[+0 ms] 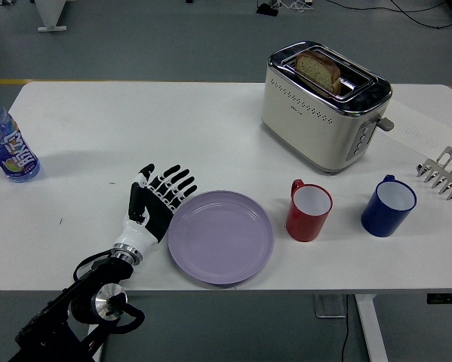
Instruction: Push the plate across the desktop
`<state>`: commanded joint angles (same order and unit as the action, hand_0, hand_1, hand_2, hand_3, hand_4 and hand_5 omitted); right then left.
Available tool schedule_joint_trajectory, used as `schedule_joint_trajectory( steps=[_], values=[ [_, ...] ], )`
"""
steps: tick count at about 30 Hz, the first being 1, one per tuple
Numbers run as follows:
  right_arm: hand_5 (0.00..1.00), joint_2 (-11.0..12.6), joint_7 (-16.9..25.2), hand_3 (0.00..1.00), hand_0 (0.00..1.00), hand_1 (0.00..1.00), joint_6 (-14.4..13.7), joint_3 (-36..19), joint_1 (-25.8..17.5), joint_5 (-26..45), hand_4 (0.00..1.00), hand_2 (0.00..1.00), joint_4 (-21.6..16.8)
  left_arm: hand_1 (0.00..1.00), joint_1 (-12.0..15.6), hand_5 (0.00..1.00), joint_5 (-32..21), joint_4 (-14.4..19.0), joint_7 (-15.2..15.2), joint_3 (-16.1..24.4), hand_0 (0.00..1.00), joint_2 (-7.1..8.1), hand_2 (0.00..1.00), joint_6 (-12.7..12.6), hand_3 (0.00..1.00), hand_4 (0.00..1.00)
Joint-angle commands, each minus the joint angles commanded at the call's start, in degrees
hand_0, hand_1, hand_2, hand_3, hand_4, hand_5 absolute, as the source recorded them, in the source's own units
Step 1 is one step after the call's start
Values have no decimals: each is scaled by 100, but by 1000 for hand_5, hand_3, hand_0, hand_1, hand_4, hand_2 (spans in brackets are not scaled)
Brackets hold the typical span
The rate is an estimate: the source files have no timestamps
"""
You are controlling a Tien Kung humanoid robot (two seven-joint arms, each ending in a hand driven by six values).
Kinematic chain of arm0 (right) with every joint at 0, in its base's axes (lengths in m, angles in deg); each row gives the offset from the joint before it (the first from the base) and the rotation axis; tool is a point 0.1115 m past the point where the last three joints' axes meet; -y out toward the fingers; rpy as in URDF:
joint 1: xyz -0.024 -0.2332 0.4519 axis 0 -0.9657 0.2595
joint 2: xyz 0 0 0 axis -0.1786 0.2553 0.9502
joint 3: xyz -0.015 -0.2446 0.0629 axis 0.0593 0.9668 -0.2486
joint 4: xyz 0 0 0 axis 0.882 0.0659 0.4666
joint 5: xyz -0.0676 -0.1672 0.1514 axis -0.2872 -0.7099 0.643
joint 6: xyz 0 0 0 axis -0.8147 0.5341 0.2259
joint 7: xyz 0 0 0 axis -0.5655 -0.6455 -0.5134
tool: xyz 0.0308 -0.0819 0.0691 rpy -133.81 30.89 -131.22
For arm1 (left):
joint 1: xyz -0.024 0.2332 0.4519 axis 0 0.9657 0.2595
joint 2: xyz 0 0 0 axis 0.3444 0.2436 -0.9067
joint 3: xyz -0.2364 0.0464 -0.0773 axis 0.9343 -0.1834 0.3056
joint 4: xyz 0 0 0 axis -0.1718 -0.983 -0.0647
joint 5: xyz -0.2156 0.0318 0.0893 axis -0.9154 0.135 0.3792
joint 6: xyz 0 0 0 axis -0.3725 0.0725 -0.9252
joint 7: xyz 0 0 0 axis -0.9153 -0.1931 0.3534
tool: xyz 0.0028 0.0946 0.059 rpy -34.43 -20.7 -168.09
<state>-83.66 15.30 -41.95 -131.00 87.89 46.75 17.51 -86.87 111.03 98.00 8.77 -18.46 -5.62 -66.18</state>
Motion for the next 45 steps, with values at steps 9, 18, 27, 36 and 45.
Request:
schedule_joint_trajectory(
  steps=[9, 18, 27, 36, 45],
  values=[
    [446, -4, -6, 579, 549, 460, 1, -7, 2, -11, 310, 568, -2, 702, 23, 998, -87, 3, -4, -174, 712, 0, 645, 8, 582, 531],
    [447, -4, -22, 579, 549, 460, -5, -20, -7, -42, 311, 567, -7, 701, 14, 998, -127, 26, 0, -202, 712, 0, 645, 20, 582, 530],
    [446, -15, -40, 579, 550, 460, -16, -29, -44, -60, 311, 566, -17, 694, 60, 998, -105, 72, -9, -5, 714, 0, 644, -3, 582, 530],
    [447, -7, -13, 579, 550, 461, -22, 9, -77, 43, 310, 568, -12, 691, 161, 998, 58, 287, 37, 696, 714, 0, 643, -65, 582, 530],
    [446, 0, 31, 579, 550, 460, -14, 76, -88, 176, 311, 567, -6, 693, 264, 998, 194, 591, 212, 1349, 718, 466, 646, -48, 587, 531]
  ],
)
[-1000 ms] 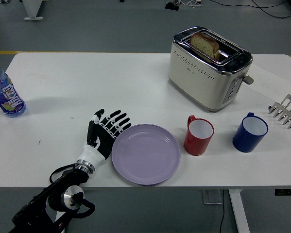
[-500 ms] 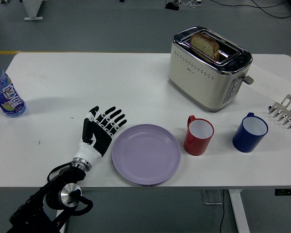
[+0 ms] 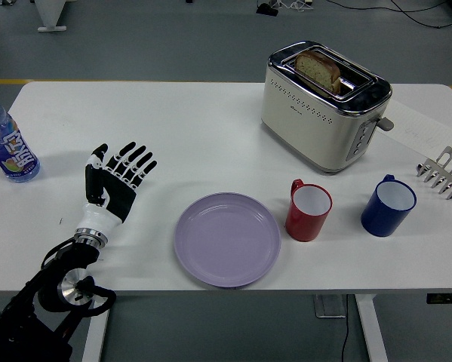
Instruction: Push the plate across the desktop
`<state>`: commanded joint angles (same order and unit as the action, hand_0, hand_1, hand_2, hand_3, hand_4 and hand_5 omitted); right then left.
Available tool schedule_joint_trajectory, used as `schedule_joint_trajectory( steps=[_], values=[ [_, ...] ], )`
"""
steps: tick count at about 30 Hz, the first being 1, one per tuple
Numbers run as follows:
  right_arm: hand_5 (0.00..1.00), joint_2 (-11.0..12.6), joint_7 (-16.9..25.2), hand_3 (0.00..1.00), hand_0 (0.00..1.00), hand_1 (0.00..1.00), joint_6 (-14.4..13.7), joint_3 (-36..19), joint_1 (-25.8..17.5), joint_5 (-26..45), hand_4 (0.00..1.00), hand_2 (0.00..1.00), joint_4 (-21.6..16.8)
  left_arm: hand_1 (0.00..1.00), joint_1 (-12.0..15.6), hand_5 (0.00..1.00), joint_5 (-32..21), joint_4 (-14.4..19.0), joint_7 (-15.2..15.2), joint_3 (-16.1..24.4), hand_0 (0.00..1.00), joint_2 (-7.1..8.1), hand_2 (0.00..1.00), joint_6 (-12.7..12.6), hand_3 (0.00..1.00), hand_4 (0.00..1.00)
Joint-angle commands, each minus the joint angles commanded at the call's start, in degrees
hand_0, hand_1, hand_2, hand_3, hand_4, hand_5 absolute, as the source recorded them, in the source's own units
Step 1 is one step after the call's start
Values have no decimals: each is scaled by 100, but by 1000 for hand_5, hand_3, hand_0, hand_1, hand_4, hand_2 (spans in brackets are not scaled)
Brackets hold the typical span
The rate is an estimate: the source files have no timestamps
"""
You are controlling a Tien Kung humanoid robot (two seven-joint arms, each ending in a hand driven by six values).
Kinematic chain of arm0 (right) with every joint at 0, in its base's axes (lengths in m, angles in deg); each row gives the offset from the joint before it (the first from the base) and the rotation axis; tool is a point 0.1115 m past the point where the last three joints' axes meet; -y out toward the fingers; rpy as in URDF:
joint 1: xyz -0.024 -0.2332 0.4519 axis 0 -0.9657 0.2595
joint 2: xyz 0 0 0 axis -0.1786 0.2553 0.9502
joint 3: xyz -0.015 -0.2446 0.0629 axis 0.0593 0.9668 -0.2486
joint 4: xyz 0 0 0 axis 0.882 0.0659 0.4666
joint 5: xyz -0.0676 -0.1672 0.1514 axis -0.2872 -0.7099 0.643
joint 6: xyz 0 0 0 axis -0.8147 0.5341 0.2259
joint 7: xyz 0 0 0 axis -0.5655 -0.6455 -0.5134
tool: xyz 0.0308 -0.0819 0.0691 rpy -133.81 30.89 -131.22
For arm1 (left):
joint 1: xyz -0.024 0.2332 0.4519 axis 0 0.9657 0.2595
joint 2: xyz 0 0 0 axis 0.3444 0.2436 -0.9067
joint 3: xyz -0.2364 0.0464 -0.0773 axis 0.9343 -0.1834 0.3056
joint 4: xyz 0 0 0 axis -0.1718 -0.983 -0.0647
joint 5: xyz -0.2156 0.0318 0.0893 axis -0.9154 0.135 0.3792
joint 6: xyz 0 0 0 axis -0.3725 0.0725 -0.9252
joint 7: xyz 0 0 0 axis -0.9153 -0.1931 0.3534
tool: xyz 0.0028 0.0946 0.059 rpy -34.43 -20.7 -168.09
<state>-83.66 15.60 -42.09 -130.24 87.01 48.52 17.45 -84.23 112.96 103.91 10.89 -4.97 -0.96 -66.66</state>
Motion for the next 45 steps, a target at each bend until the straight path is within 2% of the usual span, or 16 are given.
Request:
schedule_joint_trajectory(
  steps=[1, 4, 8, 13, 19, 29, 30, 32, 36, 41, 45],
  values=[
    [446, -1, 3, 579, 550, 460, 1, 5, -2, 11, 311, 567, 0, 693, 13, 998, 11, 18, 17, 45, 718, 46, 646, 2, 587, 531],
    [446, -4, 25, 579, 550, 460, 10, 45, -8, 93, 311, 567, 3, 693, 157, 998, 99, 119, 119, 358, 718, 387, 646, 15, 587, 531],
    [446, -9, 40, 579, 549, 460, 16, 69, -7, 149, 312, 567, 7, 697, 377, 998, 183, 205, 147, 718, 723, 658, 651, 17, 591, 533],
    [445, -14, 49, 579, 550, 459, 21, 84, -2, 191, 311, 567, 9, 696, 668, 998, 266, 277, 155, 1192, 728, 844, 653, 24, 593, 535],
    [445, -30, 36, 578, 549, 459, 29, 74, 17, 173, 311, 567, 4, 699, 872, 998, 317, 272, 200, 1703, 730, 951, 655, 32, 594, 540],
    [445, -40, 48, 579, 550, 460, 44, 84, 34, 211, 311, 567, 8, 710, 1071, 998, 408, 261, 265, 2206, 744, 1011, 679, -1, 604, 544],
    [444, -37, 54, 579, 549, 460, 49, 89, 37, 218, 310, 569, 11, 729, 1095, 998, 466, 249, 275, 2267, 750, 1010, 718, -12, 613, 544],
    [444, -36, 55, 579, 549, 460, 51, 91, 39, 217, 310, 569, 13, 729, 1108, 998, 538, 240, 293, 2303, 750, 1011, 718, -27, 613, 544],
    [444, -36, 54, 579, 550, 460, 55, 89, 46, 206, 311, 569, 12, 733, 1118, 998, 1149, 222, 524, 2393, 754, 1025, 720, -72, 614, 546],
    [444, -34, 47, 579, 550, 460, 60, 102, 46, 205, 311, 569, 10, 733, 1107, 998, 1388, 196, 726, 2460, 754, 1018, 720, -53, 614, 546],
    [445, -32, 49, 578, 550, 460, 60, 117, 42, 226, 311, 568, 9, 735, 1112, 998, 1760, 236, 1279, 2538, 760, 1040, 715, -31, 618, 548]
  ],
)
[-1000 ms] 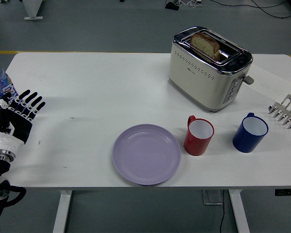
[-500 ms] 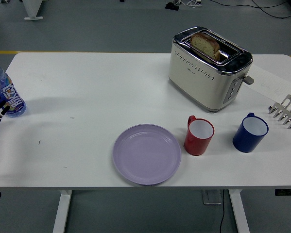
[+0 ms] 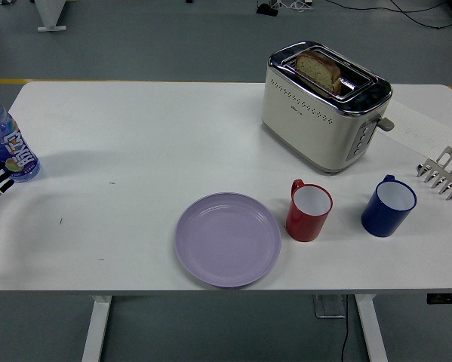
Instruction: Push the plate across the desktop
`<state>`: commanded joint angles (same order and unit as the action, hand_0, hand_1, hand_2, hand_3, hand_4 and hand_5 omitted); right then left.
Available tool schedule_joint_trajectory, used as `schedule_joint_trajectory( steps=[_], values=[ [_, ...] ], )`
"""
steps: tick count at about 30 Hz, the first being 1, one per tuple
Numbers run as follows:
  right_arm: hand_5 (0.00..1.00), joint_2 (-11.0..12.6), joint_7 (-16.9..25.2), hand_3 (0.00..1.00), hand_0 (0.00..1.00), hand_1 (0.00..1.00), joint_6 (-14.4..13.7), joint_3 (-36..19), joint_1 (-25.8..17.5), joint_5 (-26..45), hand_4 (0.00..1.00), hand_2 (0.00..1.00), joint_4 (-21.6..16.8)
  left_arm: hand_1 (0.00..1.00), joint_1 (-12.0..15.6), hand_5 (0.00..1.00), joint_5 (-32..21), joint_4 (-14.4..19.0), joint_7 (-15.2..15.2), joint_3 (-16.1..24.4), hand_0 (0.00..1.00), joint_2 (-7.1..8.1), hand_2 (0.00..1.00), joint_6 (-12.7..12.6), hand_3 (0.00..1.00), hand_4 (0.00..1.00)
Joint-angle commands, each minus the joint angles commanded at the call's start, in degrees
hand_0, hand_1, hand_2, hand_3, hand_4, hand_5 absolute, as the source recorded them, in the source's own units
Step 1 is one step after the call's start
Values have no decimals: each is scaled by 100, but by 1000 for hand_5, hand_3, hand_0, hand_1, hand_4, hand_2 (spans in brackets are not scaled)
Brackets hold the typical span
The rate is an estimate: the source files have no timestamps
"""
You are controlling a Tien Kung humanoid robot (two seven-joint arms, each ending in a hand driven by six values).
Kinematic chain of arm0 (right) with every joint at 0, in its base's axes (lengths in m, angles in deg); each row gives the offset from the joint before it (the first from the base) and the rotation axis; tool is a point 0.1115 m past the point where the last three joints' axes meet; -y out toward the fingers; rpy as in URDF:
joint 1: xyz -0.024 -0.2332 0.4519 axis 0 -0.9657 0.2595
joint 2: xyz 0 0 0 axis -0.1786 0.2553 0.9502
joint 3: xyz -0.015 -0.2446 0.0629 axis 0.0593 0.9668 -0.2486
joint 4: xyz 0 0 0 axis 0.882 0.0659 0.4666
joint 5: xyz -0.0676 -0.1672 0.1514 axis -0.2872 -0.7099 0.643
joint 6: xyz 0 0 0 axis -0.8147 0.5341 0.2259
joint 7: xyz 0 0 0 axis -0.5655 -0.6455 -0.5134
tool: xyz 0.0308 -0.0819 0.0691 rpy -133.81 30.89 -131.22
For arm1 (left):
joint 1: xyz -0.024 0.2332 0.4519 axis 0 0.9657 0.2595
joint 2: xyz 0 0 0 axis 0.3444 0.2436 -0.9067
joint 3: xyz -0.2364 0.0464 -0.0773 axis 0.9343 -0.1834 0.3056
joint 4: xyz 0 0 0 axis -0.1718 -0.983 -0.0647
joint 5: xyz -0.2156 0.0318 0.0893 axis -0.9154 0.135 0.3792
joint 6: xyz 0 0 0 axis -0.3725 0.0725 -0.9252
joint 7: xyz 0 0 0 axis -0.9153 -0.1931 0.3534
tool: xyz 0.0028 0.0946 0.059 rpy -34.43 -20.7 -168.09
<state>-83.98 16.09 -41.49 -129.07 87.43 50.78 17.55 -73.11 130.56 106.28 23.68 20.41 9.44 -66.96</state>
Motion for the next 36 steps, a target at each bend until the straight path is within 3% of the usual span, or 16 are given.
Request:
schedule_joint_trajectory(
  steps=[2, 7, 36],
  values=[
    [445, 3, -1, 578, 550, 460, 0, 2, 0, -2, 311, 568, 0, 735, 2, 998, 86, 23, 230, 22, 760, 12, 715, 66, 618, 548],
    [445, 11, 9, 578, 549, 460, 0, 11, -1, 9, 310, 569, 3, 735, -11, 998, 125, 73, 390, 37, 765, 22, 714, 129, 624, 551],
    [445, 15, -19, 578, 550, 459, -71, -45, -80, -26, 309, 569, -19, 740, 17, 998, -124, 50, 203, -63, 772, 12, 718, 78, 633, 555]
  ],
)
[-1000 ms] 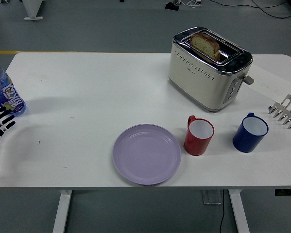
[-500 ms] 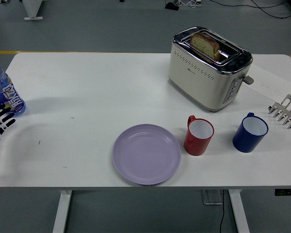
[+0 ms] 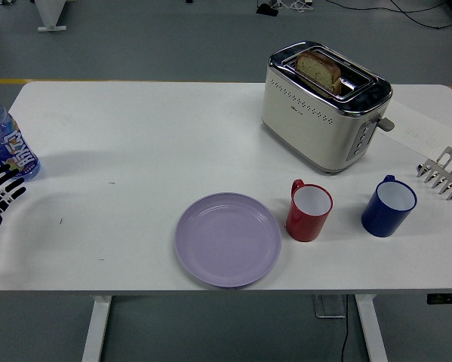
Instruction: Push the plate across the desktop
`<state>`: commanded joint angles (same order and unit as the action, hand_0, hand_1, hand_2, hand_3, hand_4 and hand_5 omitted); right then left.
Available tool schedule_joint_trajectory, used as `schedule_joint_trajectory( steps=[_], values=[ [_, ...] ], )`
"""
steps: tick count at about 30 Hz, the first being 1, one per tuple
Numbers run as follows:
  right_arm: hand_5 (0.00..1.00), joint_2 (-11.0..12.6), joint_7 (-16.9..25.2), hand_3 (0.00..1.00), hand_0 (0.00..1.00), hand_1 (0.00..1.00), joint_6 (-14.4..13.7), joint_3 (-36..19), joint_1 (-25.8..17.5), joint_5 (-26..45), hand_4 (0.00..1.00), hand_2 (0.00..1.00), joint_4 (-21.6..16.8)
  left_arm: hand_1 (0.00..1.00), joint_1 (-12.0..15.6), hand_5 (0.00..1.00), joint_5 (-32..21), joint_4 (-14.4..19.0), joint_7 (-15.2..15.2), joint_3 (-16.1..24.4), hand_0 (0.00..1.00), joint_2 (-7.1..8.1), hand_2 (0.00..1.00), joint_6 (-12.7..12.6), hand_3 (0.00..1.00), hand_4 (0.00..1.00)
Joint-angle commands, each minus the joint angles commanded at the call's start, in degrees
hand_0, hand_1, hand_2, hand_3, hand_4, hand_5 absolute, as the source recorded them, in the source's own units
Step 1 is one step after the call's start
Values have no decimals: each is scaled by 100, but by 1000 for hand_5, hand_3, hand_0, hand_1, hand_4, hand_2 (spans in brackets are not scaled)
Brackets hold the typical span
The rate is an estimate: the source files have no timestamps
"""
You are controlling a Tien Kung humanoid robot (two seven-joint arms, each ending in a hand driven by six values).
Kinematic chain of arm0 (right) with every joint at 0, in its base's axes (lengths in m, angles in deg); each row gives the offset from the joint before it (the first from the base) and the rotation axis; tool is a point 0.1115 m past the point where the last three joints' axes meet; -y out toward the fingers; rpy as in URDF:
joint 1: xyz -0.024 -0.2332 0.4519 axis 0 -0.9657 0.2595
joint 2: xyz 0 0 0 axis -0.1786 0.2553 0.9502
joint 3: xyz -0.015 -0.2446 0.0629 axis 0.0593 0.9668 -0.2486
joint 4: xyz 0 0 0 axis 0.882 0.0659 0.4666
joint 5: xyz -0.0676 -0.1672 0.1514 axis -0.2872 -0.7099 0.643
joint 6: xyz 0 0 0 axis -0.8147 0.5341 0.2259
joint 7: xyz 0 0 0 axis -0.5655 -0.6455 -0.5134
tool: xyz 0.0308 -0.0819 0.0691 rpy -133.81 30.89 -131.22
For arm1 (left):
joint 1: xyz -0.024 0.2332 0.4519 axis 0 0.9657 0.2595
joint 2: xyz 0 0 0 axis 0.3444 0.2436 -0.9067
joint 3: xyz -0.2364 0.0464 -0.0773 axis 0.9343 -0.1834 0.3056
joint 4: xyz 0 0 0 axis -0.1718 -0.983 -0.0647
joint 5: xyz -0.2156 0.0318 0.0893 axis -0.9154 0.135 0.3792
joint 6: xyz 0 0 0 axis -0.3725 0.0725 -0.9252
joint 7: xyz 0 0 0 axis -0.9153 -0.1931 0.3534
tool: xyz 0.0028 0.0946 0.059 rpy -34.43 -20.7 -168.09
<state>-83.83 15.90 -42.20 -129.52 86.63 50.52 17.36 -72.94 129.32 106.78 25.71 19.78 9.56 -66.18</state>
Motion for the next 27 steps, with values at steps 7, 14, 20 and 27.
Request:
schedule_joint_trajectory(
  steps=[7, 14, 20, 27],
  values=[
    [445, -8, -9, 578, 549, 460, 5, -11, -6, -22, 309, 570, 0, 740, 24, 998, 7, 13, -22, 1, 773, -3, 718, 17, 633, 554],
    [444, -7, -14, 578, 549, 460, 13, 3, 23, -5, 308, 570, 2, 740, 7, 998, -12, 2, -61, 7, 773, -18, 718, -21, 634, 556],
    [444, -1, -12, 578, 549, 459, 29, 3, 51, -16, 307, 570, 7, 740, -3, 998, 18, 13, -57, 32, 772, -20, 717, -6, 634, 555],
    [443, -2, -34, 578, 549, 459, 32, -23, 59, -62, 307, 572, 4, 741, 24, 998, -1, 25, -102, 94, 771, -17, 715, 4, 634, 556]
  ],
)
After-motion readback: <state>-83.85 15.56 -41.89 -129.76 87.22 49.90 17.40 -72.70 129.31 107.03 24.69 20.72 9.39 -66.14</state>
